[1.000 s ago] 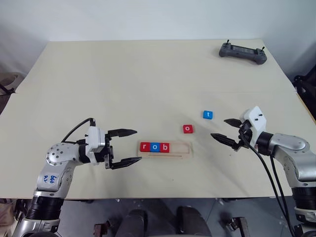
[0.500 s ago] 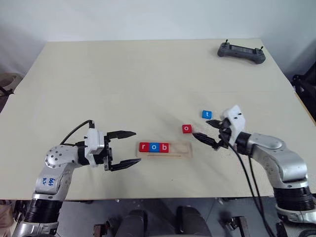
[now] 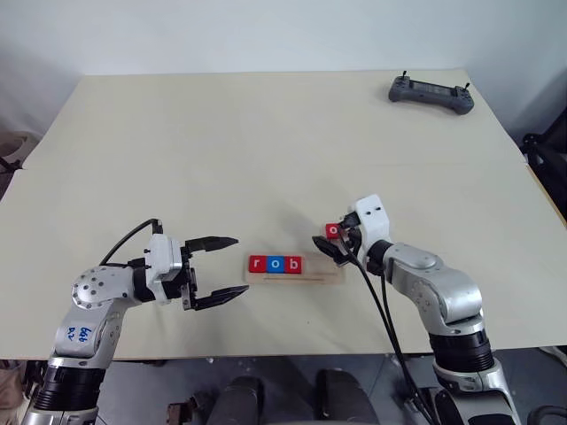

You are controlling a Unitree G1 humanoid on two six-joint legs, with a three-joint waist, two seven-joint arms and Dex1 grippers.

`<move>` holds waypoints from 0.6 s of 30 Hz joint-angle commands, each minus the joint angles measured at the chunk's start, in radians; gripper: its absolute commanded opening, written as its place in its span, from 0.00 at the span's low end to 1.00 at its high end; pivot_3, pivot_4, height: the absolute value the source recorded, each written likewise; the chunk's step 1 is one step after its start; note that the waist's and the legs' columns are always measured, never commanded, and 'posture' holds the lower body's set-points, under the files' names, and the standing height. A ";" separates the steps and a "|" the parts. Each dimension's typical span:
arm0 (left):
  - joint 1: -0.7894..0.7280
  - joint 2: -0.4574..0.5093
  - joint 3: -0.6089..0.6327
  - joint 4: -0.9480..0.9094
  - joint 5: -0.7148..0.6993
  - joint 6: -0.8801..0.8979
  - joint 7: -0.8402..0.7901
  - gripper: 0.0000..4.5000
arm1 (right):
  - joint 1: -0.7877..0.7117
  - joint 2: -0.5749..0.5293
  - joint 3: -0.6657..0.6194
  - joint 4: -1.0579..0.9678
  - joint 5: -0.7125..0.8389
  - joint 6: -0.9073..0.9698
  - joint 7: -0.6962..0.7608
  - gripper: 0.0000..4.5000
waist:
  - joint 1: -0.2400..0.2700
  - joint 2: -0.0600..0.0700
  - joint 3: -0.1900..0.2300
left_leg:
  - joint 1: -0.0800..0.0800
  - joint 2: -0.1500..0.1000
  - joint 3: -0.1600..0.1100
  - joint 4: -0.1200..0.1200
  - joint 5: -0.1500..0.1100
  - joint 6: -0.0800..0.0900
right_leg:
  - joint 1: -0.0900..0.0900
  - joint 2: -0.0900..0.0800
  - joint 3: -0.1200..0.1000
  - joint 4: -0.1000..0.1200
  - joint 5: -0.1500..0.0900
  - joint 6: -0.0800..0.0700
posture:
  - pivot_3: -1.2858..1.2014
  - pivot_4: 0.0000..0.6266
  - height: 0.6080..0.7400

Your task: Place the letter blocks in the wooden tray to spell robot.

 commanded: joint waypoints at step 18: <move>-0.018 0.008 0.014 -0.023 -0.014 -0.001 -0.005 1.00 | -0.023 -0.053 -0.039 -0.003 -0.058 -0.044 0.008 0.33 | 0.001 0.000 0.000 | 0.000 -0.002 0.000 0.000 0.000 0.000 | 0.000 -0.001 0.000 0.000 0.000 0.000 | 0.52 0.24 1.00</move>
